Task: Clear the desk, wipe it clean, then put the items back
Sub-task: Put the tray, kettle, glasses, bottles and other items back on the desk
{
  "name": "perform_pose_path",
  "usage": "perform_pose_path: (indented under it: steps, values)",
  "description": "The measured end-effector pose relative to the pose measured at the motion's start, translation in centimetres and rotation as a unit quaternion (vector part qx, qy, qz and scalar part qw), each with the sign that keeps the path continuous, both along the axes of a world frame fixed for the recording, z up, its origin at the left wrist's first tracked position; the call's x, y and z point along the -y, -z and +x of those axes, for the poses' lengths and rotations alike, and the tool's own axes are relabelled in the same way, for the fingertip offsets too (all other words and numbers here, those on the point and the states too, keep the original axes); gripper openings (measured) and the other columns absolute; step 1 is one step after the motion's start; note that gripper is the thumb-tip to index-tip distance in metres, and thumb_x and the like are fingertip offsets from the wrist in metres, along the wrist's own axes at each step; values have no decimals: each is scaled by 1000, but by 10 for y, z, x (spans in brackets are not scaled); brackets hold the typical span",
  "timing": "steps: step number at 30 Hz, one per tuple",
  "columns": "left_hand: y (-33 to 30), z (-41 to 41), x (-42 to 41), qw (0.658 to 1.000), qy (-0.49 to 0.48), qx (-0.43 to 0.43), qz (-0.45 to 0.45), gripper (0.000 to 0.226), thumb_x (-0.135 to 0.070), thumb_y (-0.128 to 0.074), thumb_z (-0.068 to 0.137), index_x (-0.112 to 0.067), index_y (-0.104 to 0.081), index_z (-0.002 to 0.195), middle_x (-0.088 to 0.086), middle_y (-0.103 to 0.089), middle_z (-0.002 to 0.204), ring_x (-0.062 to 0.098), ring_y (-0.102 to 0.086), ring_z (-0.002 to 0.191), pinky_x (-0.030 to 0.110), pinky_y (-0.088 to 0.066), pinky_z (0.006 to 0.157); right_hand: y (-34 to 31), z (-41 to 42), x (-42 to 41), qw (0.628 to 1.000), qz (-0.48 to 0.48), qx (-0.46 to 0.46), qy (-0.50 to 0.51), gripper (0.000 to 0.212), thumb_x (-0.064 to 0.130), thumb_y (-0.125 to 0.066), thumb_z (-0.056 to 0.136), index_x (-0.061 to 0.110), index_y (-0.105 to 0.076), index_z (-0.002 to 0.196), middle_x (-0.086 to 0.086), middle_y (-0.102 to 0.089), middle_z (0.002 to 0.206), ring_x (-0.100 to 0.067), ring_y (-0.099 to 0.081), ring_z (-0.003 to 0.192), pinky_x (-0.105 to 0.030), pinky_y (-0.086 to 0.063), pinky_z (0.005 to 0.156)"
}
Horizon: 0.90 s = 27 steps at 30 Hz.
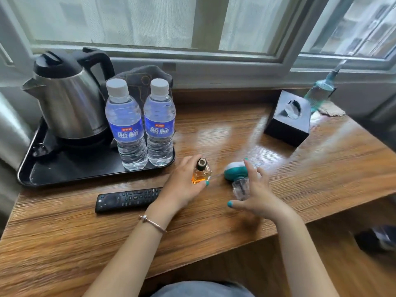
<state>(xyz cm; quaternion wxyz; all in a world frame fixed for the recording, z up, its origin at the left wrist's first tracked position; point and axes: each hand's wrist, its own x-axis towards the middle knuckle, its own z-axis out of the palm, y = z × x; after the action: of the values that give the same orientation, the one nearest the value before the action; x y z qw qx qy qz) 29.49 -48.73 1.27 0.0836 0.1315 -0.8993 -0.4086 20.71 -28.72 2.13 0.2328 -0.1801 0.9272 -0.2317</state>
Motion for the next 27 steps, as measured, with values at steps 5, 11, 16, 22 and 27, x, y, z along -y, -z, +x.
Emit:
perform_pose_path:
  steps: [5, 11, 16, 22, 27]
  values:
    - [3, 4, -4, 999, -27, -24, 5, 54, -15, -77, 74, -28, -59, 123, -10, -52, 118, 10, -52, 113, 25, -41, 99, 7, 7, 6, 997, -17, -74, 24, 101, 42, -77, 79, 46, -5, 149, -5, -4, 152, -31, -15, 144, -51, -28, 115]
    - [-2, 19, -5, 999, 0, -30, 26, 53, -14, -84, 65, -28, -67, 113, -9, -59, 110, 8, -55, 106, 29, -46, 98, 0, 3, 3, 991, -99, -74, 46, 76, 37, -81, 74, 41, -34, 134, -2, -20, 142, -26, -43, 126, -43, -43, 105]
    - [-13, 40, -4, 997, -15, -39, 62, 52, -12, -85, 64, -28, -68, 109, -16, -58, 104, -6, -55, 98, 17, -47, 89, -3, -3, 8, 995, -61, -83, -7, 77, 25, -84, 73, 45, -42, 134, 4, -25, 145, -23, -46, 125, -43, -48, 101]
    - [-39, 87, 6, 990, -87, -44, 103, 51, -10, -86, 62, -29, -69, 106, -15, -60, 104, 0, -58, 102, 14, -50, 85, -19, 9, 19, 995, -27, -66, -65, 59, 21, -84, 68, 40, -42, 105, 5, -43, 117, -13, -47, 92, -11, -45, 60]
    - [-50, 132, 26, 970, -212, -53, 109, 54, -2, -85, 61, -31, -66, 102, -15, -59, 104, -3, -56, 97, 9, -50, 78, -36, 34, 42, 984, -80, -39, -151, 63, 29, -86, 67, 44, -43, 111, 13, -45, 113, -10, -51, 101, -30, -49, 87]
